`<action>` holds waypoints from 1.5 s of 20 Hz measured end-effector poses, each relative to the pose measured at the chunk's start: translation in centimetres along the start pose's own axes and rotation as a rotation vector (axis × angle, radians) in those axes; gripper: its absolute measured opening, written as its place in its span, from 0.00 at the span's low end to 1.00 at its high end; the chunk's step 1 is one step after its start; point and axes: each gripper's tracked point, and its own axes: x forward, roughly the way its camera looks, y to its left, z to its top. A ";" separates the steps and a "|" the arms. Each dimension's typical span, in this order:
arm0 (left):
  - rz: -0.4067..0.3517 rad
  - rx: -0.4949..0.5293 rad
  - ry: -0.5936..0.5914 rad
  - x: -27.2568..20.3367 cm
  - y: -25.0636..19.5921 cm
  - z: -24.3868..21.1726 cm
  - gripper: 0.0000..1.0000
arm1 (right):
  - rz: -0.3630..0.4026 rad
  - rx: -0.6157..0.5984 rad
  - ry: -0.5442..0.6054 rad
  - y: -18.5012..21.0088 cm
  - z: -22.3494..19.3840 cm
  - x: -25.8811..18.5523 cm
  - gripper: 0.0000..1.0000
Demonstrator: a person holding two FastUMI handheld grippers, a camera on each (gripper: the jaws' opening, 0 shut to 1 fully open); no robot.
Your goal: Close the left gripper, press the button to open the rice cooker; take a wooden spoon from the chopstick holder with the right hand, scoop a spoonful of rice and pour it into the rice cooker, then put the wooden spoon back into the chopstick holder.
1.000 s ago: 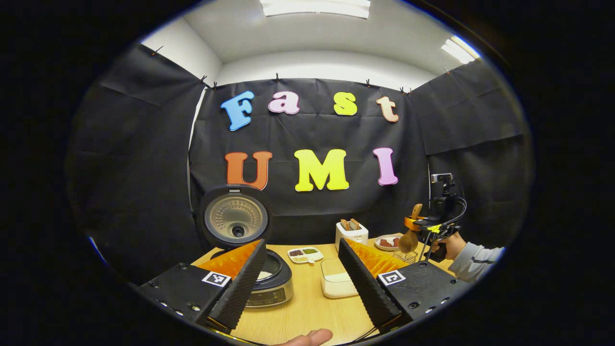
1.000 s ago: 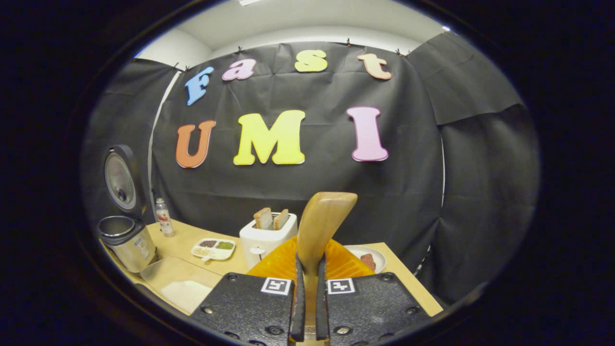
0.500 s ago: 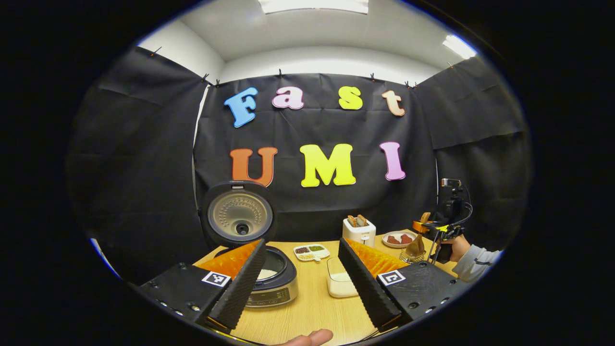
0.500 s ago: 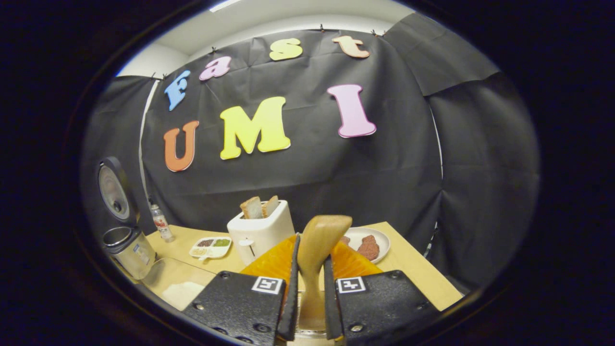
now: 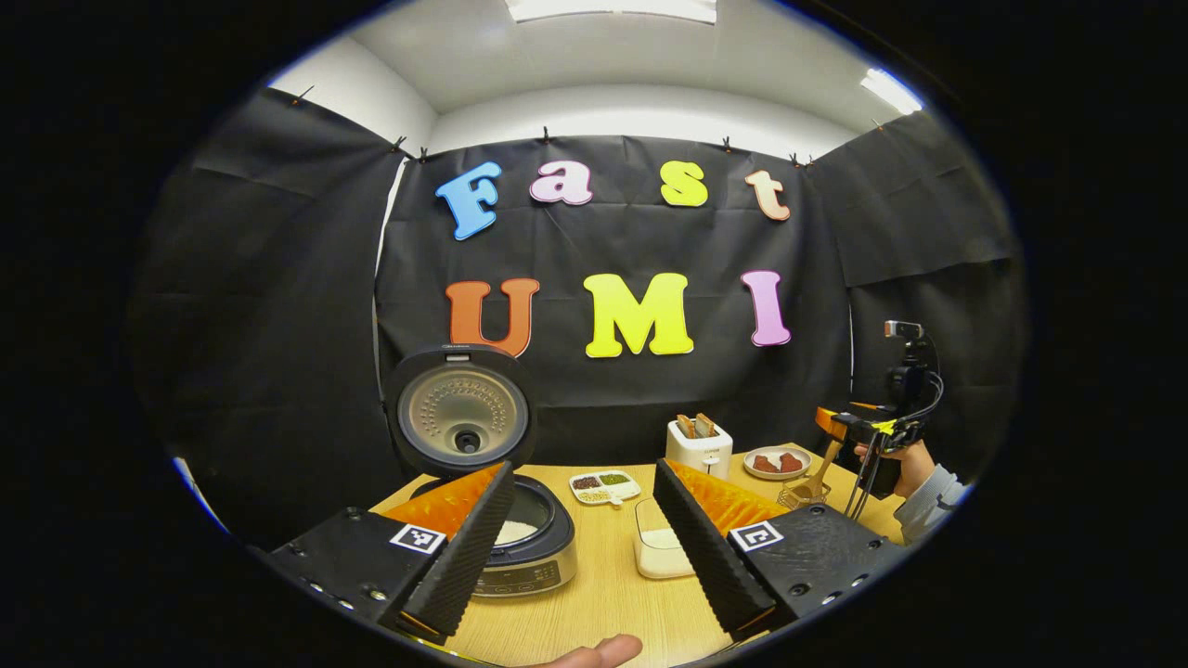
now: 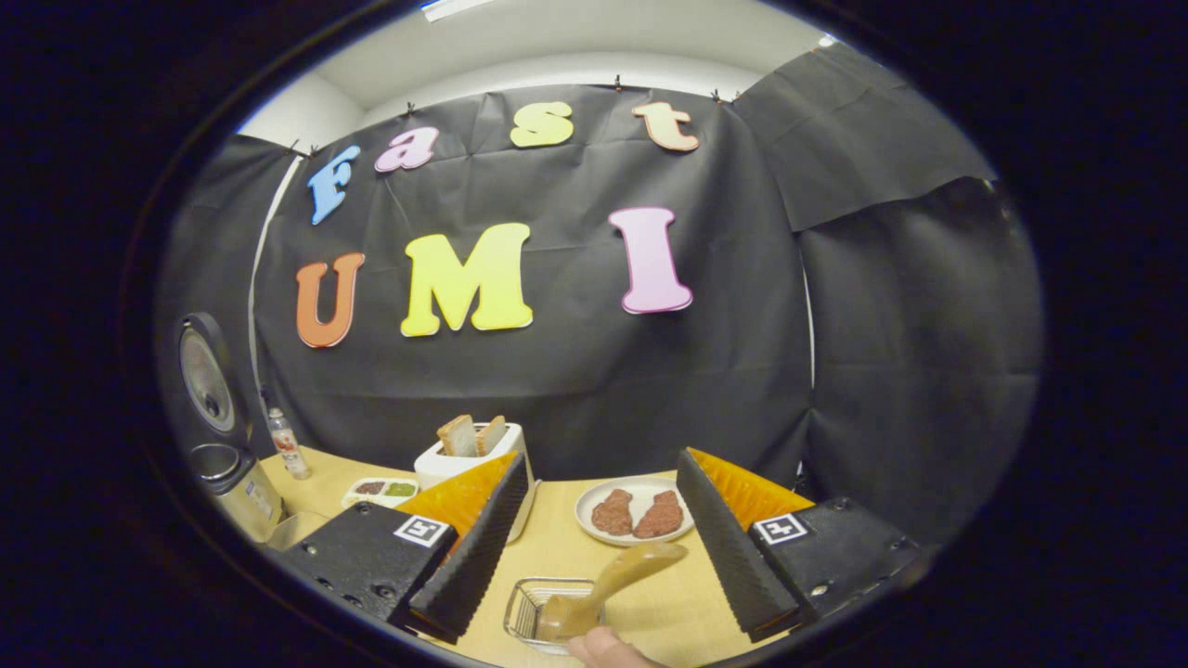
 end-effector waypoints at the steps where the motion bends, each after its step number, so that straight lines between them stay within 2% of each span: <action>1: 0.001 -0.007 0.005 0.4 0.3 0.1 0.95 | 0.004 0.009 0.014 0.3 0.3 -0.8 1.00; 4: 0.029 0.033 -0.004 1.1 1.5 1.4 0.96 | 0.031 0.070 0.032 1.6 1.6 -4.0 0.98; 5: 0.037 0.045 -0.008 1.3 1.8 1.6 0.96 | 0.031 0.067 0.036 1.9 2.1 -5.1 1.00; 6: 0.046 0.052 -0.004 1.5 2.2 1.8 1.00 | 0.042 0.065 0.031 2.5 3.2 -6.6 1.00; 7: 0.047 0.054 0.000 1.5 2.5 1.9 0.96 | 0.062 0.061 0.029 3.2 4.0 -8.1 1.00; 9: 0.056 0.044 -0.008 1.5 3.1 2.4 0.96 | 0.112 0.048 0.003 4.6 5.8 -11.5 0.98; 14: 0.084 0.037 -0.027 2.0 5.1 4.3 0.96 | 0.112 -0.008 -0.015 5.0 7.7 -18.6 1.00; 15: 0.091 0.036 -0.035 2.4 5.7 4.9 0.96 | 0.117 -0.006 -0.014 5.2 7.9 -19.8 0.97; 16: 0.097 0.039 -0.039 2.8 6.3 5.5 0.95 | 0.120 -0.005 -0.016 5.2 8.0 -20.9 1.00; 18: 0.135 0.046 -0.025 4.1 8.3 6.3 0.96 | 0.132 -0.016 -0.021 5.4 8.0 -22.8 0.97; 21: 0.127 0.007 -0.029 6.2 9.7 7.8 0.95 | 0.157 -0.030 -0.007 5.9 7.3 -24.4 1.00; 25: 0.090 -0.106 -0.033 9.5 11.1 9.3 0.96 | 0.183 -0.022 -0.020 6.3 7.6 -25.7 1.00; 30: 0.147 -0.108 -0.100 13.9 14.9 12.3 0.94 | 0.230 -0.022 -0.031 7.4 7.7 -26.8 0.97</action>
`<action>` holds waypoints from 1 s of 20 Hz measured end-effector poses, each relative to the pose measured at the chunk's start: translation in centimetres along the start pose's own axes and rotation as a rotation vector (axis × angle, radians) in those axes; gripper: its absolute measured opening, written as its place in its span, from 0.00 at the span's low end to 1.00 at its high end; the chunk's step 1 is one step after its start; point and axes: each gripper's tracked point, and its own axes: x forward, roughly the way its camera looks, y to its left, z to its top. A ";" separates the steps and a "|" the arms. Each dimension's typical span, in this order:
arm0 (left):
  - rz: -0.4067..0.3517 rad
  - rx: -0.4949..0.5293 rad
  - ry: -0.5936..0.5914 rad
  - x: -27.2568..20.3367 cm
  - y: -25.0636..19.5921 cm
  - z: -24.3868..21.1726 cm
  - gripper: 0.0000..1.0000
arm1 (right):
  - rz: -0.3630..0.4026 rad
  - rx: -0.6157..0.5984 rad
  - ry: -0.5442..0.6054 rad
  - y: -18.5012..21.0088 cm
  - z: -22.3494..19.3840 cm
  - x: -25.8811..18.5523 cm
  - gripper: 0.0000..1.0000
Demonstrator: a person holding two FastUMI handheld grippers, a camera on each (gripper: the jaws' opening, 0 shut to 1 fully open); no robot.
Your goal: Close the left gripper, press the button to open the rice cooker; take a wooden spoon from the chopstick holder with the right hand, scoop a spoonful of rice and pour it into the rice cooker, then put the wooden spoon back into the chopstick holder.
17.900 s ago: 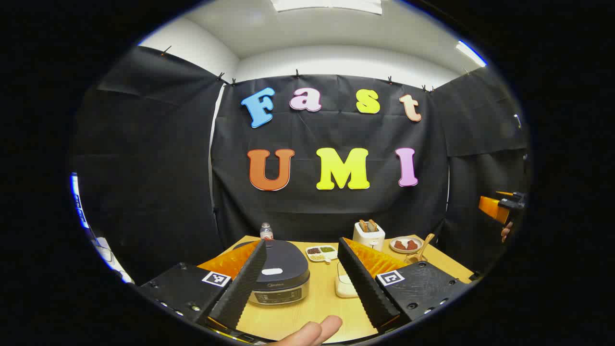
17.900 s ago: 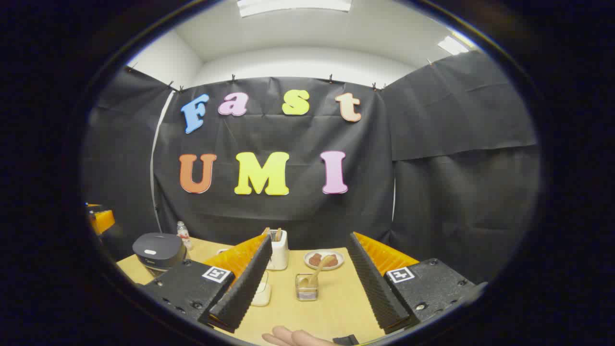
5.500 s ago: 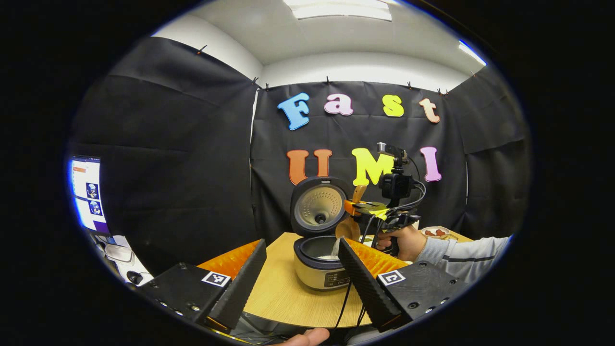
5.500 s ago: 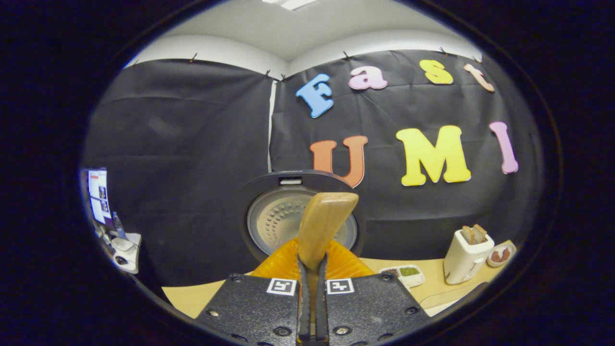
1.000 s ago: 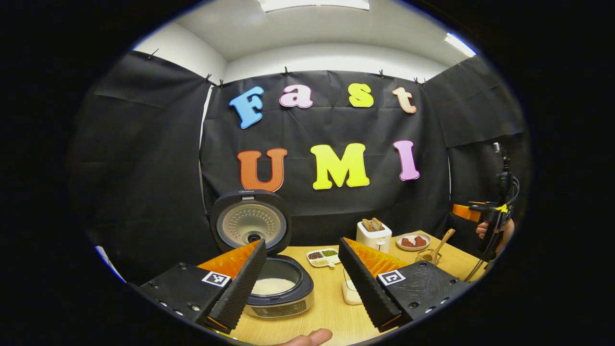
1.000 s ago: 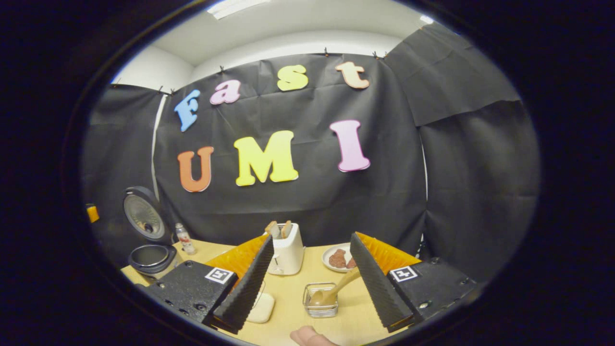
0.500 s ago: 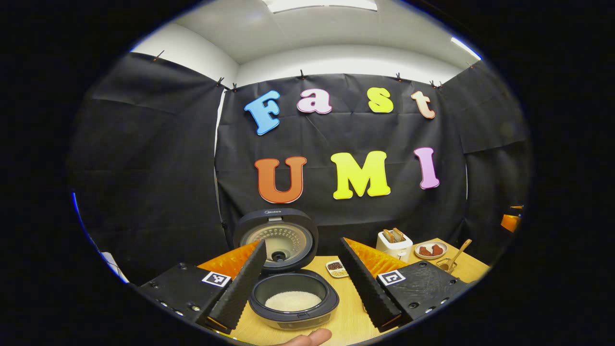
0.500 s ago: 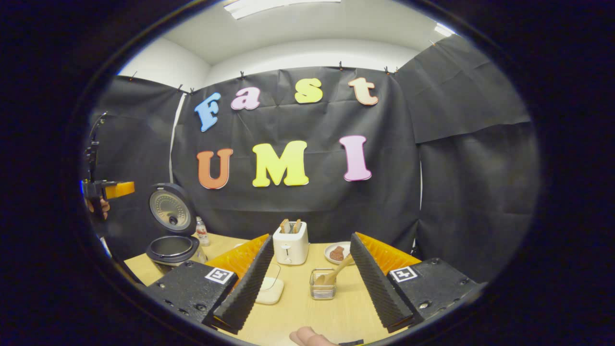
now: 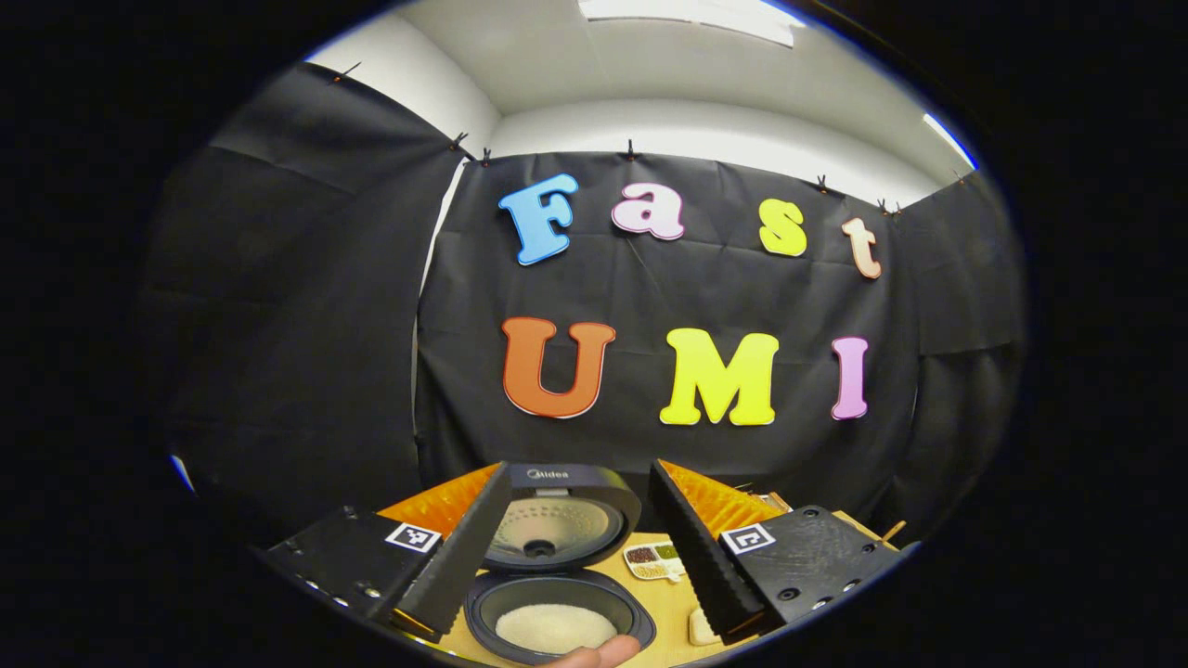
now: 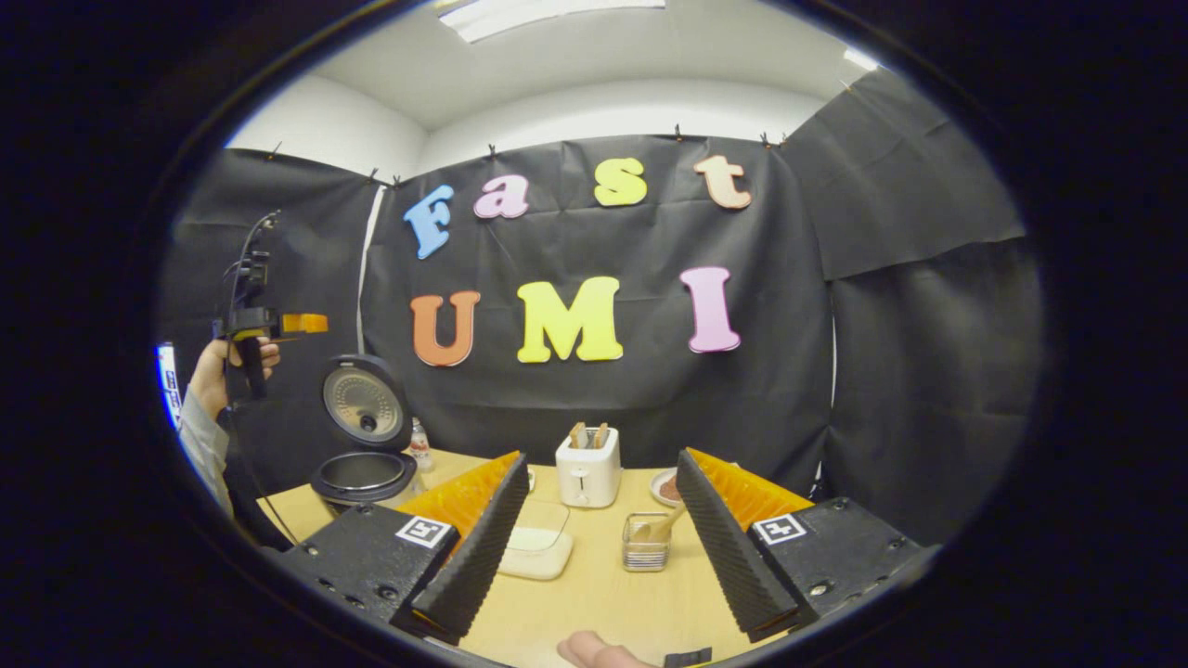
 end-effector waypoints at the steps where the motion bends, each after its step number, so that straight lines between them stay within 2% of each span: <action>1: 0.007 -0.013 -0.001 0.8 0.4 0.1 0.94 | 0.010 0.004 0.000 0.3 -0.1 -0.2 0.97; 4: 0.098 -0.017 -0.005 4.2 3.4 0.6 0.94 | 0.035 0.003 -0.006 1.1 0.0 -0.8 1.00; 5: 0.106 -0.024 -0.002 5.5 3.7 0.4 0.94 | 0.038 -0.001 -0.011 1.1 0.2 -0.9 0.97; 8: 0.126 -0.070 0.056 8.7 4.4 -1.6 0.94 | 0.045 -0.007 -0.024 1.5 0.3 -1.5 1.00; 9: 0.137 -0.063 0.078 9.5 4.9 -2.4 0.94 | 0.047 -0.009 -0.024 1.5 0.2 -1.6 0.96; 13: 0.166 -0.052 0.138 12.5 6.0 -4.4 0.94 | 0.039 -0.013 0.001 1.0 -1.1 -1.4 0.97; 14: 0.173 -0.049 0.159 13.0 6.1 -5.2 0.94 | 0.036 -0.011 0.011 0.9 -1.4 -1.2 1.00; 17: 0.167 -0.051 0.210 14.2 5.6 -6.8 0.94 | 0.018 -0.019 0.029 0.5 -2.1 -0.8 0.97; 20: 0.191 0.012 0.239 14.3 5.7 -7.8 0.96 | 0.018 -0.014 0.039 0.5 -2.6 -0.6 1.00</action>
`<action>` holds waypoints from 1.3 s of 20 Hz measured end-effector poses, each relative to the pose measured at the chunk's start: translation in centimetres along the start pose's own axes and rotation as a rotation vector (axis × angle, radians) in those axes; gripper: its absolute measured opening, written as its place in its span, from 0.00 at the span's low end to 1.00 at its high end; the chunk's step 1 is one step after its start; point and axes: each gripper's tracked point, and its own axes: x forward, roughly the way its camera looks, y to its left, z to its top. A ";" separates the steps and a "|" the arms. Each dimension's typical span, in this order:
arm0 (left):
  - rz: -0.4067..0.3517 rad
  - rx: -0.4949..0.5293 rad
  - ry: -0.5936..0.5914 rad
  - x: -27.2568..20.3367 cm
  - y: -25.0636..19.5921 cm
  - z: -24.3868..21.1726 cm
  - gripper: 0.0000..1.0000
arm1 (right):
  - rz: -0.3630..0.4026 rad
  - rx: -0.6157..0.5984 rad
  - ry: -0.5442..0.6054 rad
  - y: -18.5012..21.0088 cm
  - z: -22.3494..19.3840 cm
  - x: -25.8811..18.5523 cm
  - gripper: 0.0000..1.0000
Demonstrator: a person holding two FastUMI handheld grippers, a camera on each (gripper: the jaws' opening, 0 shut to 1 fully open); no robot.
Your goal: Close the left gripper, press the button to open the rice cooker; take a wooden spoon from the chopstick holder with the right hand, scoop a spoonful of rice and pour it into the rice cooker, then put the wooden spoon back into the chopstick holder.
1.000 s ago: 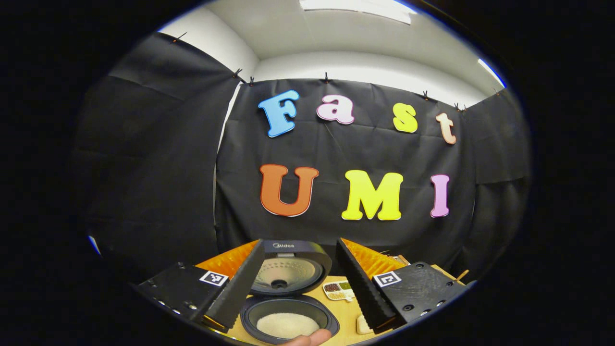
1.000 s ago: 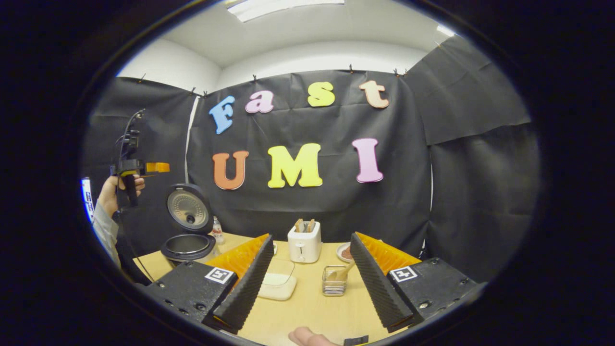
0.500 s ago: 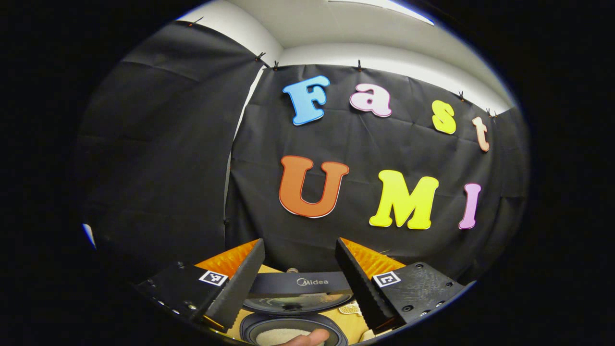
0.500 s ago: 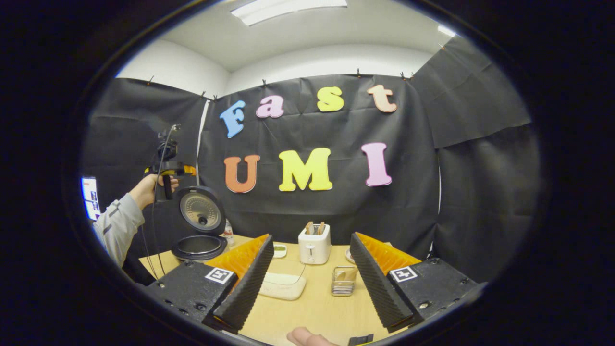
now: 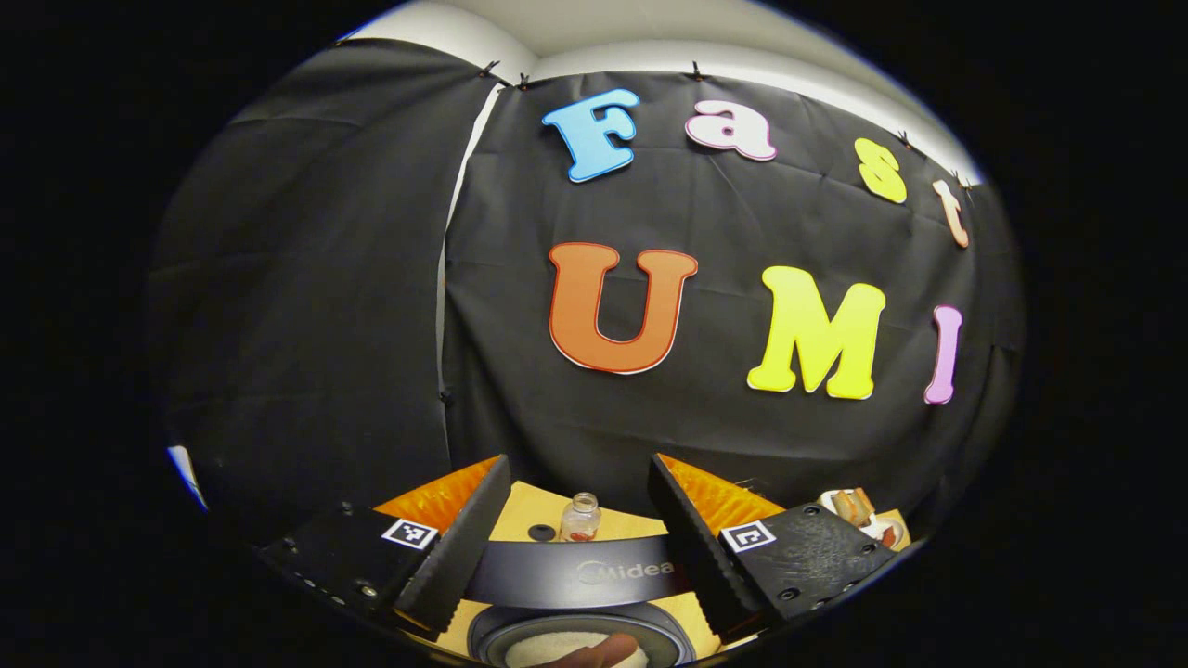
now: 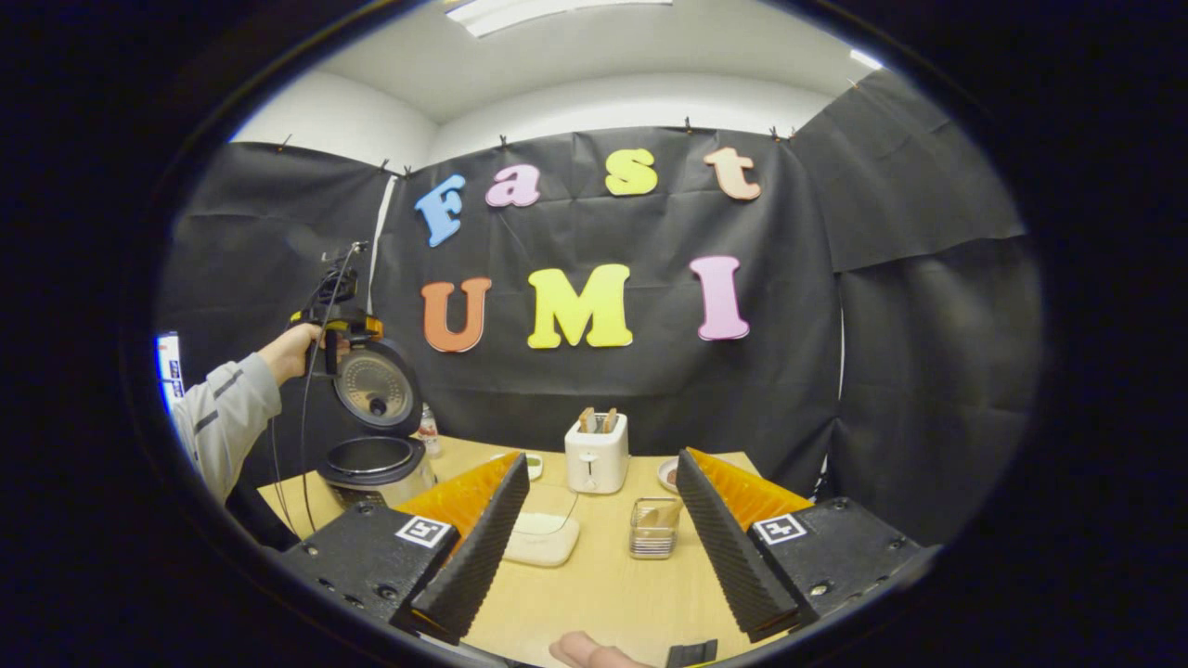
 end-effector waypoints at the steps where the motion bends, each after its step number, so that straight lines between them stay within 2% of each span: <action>1: 0.003 -0.001 -0.002 0.0 -0.1 0.2 0.96 | 0.002 0.002 0.002 0.0 -0.1 0.0 1.00; 2: 0.008 -0.004 0.012 -0.3 0.0 -0.1 1.00 | 0.002 0.004 0.003 -0.1 -0.2 0.0 1.00; 3: 0.010 -0.002 0.020 -0.7 0.0 -0.2 0.96 | -0.001 0.007 0.004 -0.2 -0.1 0.0 1.00; 6: 0.009 0.003 0.036 -2.2 -0.3 -0.9 0.98 | -0.006 0.012 0.002 -0.3 -0.1 -0.3 1.00; 7: 0.009 0.006 0.036 -2.8 -0.4 -1.2 0.98 | -0.008 0.011 0.003 -0.2 -0.1 -0.5 0.97; 8: 0.007 0.008 0.035 -3.4 -0.5 -1.5 0.98 | -0.012 0.009 0.003 -0.2 -0.1 -0.5 1.00; 11: 0.000 0.008 0.033 -5.5 -0.8 -2.8 1.00 | 0.000 0.010 0.005 0.7 -0.1 -1.0 0.97; 12: -0.001 0.011 0.032 -6.1 -1.0 -3.3 0.98 | 0.005 0.007 0.008 1.2 -0.3 -1.1 1.00; 13: -0.005 0.018 0.037 -6.7 -1.2 -4.2 0.98 | 0.013 0.004 0.010 1.6 -0.4 -1.2 0.97; 15: -0.021 0.024 0.065 -8.1 -1.8 -6.1 0.97 | 0.030 0.002 0.014 2.4 -0.8 -1.6 1.00; 16: -0.029 0.030 0.085 -8.8 -2.3 -7.3 1.00 | 0.040 0.002 0.017 3.0 -1.0 -1.7 1.00; 17: -0.032 0.036 0.097 -9.4 -2.4 -8.5 0.97 | 0.050 0.000 0.019 3.5 -1.1 -1.9 1.00; 20: -0.042 0.046 0.123 -11.3 -3.0 -11.8 0.96 | 0.072 -0.012 0.029 4.6 -1.9 -2.4 0.97; 21: -0.051 0.049 0.136 -11.9 -3.2 -13.1 0.96 | 0.077 -0.015 0.032 5.0 -2.1 -2.5 1.00; 24: -0.056 0.049 0.182 -13.3 -3.4 -16.5 0.96 | 0.095 -0.020 0.042 6.1 -3.0 -2.8 1.00; 25: -0.057 0.061 0.176 -13.6 -3.5 -17.0 1.00 | 0.100 -0.021 0.047 6.4 -3.3 -2.8 1.00; 26: -0.055 0.073 0.167 -13.9 -3.5 -17.5 0.97 | 0.106 -0.024 0.053 6.8 -3.7 -3.0 0.97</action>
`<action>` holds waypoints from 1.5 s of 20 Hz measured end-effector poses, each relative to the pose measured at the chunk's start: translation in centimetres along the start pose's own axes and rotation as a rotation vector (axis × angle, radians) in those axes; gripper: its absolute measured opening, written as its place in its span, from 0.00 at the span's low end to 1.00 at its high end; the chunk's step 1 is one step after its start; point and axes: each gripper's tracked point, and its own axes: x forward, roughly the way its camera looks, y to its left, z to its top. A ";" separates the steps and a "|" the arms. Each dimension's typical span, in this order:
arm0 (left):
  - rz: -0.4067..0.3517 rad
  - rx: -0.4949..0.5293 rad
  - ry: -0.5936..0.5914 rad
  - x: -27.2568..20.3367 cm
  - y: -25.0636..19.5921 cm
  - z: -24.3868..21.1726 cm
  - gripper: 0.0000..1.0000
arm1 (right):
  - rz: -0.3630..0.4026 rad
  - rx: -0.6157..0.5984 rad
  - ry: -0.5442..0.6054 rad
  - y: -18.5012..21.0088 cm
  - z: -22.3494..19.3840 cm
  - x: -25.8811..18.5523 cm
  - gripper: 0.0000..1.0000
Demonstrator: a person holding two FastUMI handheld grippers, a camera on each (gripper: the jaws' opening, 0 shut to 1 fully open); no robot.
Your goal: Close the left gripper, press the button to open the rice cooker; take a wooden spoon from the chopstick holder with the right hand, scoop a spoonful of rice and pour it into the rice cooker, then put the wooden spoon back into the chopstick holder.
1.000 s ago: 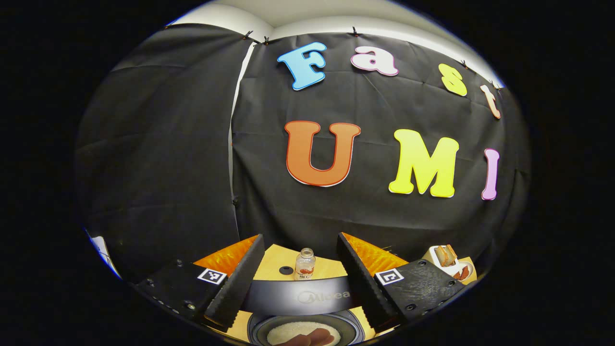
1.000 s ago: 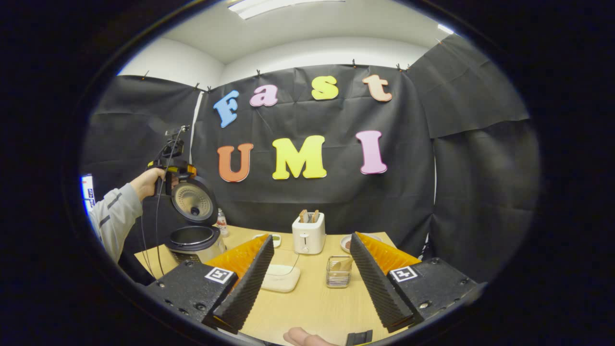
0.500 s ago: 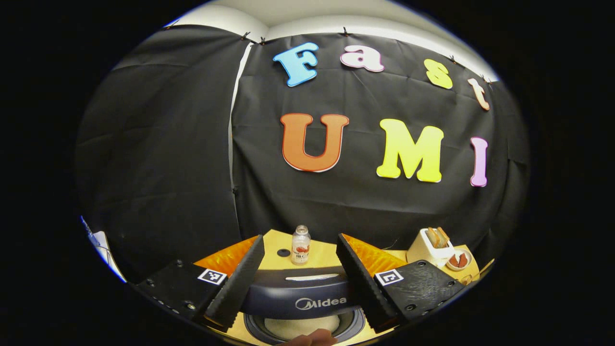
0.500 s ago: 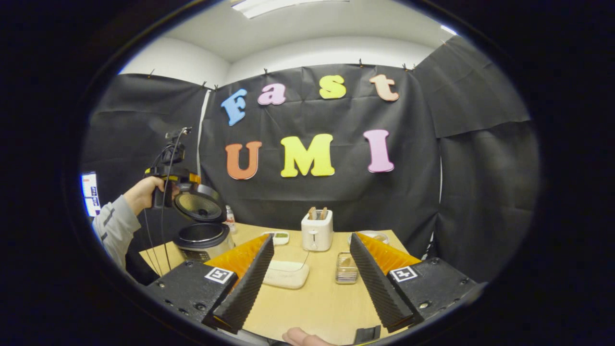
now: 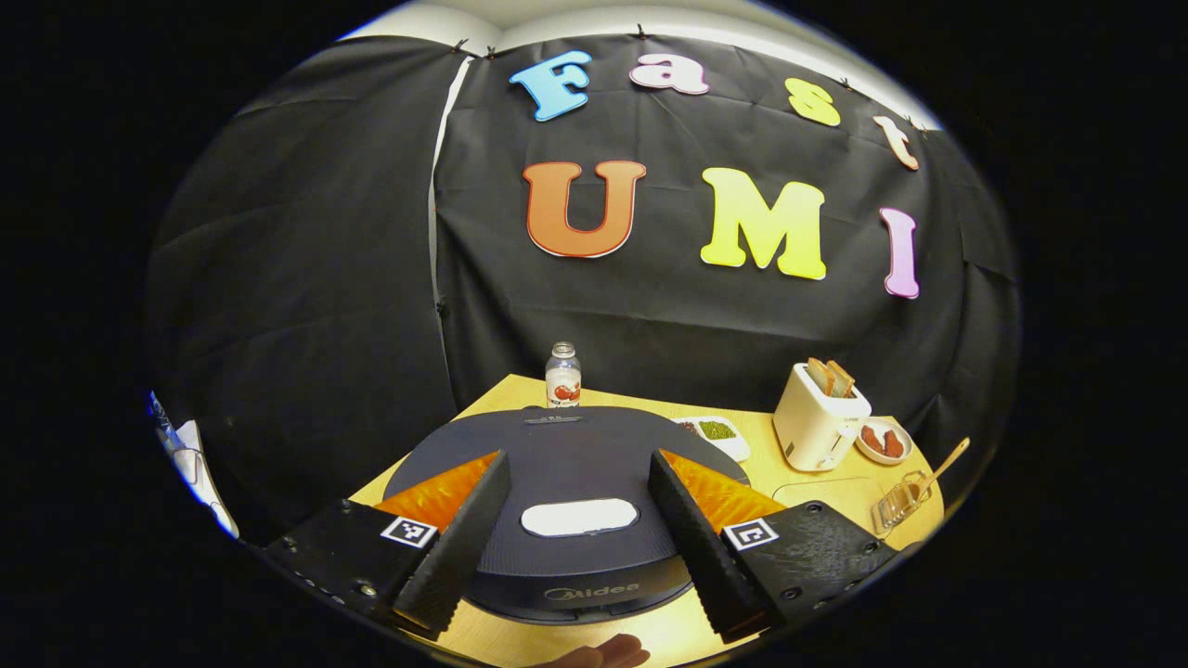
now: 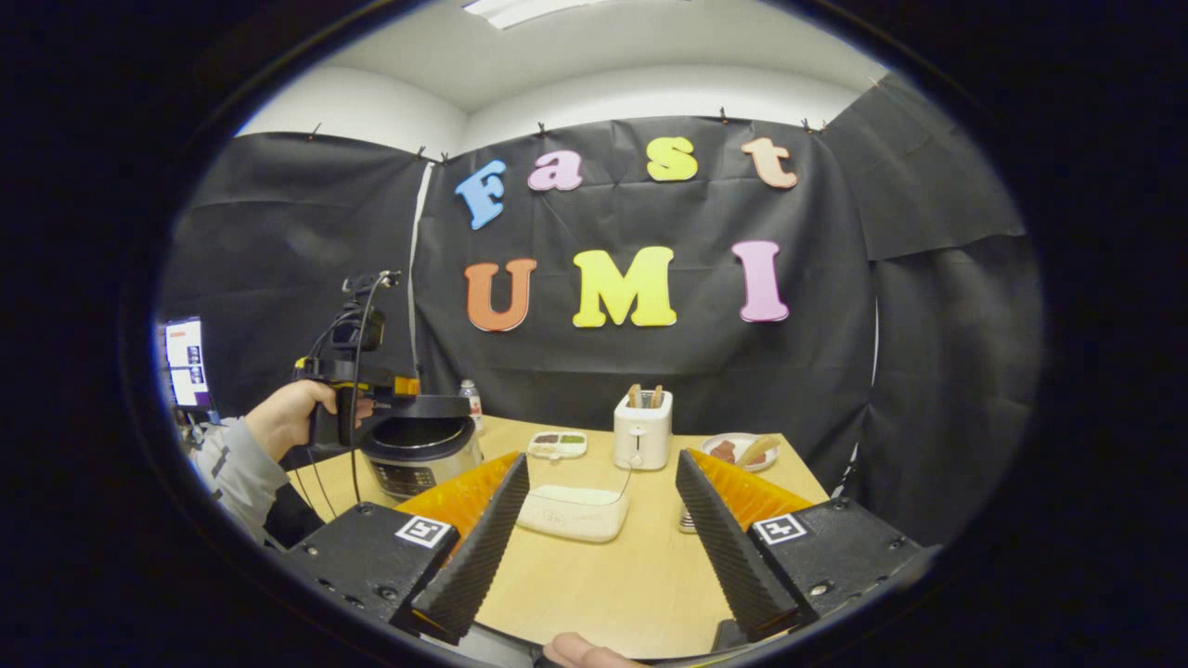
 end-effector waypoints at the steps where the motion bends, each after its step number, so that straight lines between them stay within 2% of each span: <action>1: 0.003 0.008 -0.006 -0.2 0.0 -0.4 0.97 | 0.005 -0.003 0.008 0.3 -0.4 -0.1 0.97; 4: 0.007 0.017 0.005 -0.4 -0.1 -1.9 0.97 | 0.000 -0.004 0.019 0.3 -0.9 -0.4 0.97; 5: 0.005 0.018 0.011 -0.5 -0.3 -2.4 0.97 | -0.005 -0.002 0.023 0.3 -1.1 -0.5 1.00; 9: -0.012 0.043 0.076 -0.3 -0.5 -5.1 0.97 | -0.027 0.003 0.015 -0.2 -0.9 -1.3 1.00; 10: -0.016 0.051 0.100 -0.5 -0.5 -5.7 0.98 | -0.030 0.009 0.013 -0.3 -1.0 -1.4 0.97; 11: -0.020 0.052 0.078 -0.7 -0.5 -5.2 0.98 | -0.031 0.011 0.016 -0.3 -1.1 -1.5 1.00; 14: -0.032 0.045 0.101 -1.5 -0.8 -5.6 0.98 | -0.032 0.011 0.021 -0.4 -1.4 -2.0 0.97; 18: -0.022 0.040 0.118 -2.7 -0.7 -6.1 0.98 | -0.043 0.021 0.014 -0.8 -1.5 -2.3 1.00; 22: -0.004 0.042 0.084 -3.4 -0.5 -6.3 0.98 | -0.066 0.051 -0.007 -1.4 -1.2 -2.8 1.00; 23: -0.004 0.039 0.067 -3.3 -0.4 -6.2 0.98 | -0.071 0.052 -0.008 -1.5 -1.3 -2.8 0.97; 24: -0.004 0.028 0.055 -3.3 -0.4 -6.2 0.98 | -0.074 0.055 -0.007 -1.6 -1.4 -2.9 1.00; 27: 0.009 0.016 -0.001 -3.3 -0.4 -6.3 0.98 | -0.065 0.068 -0.011 -1.2 -1.3 -2.8 0.97; 30: 0.026 0.006 -0.053 -3.2 -0.3 -6.2 0.98 | -0.068 0.079 -0.012 -1.2 -1.4 -2.5 1.00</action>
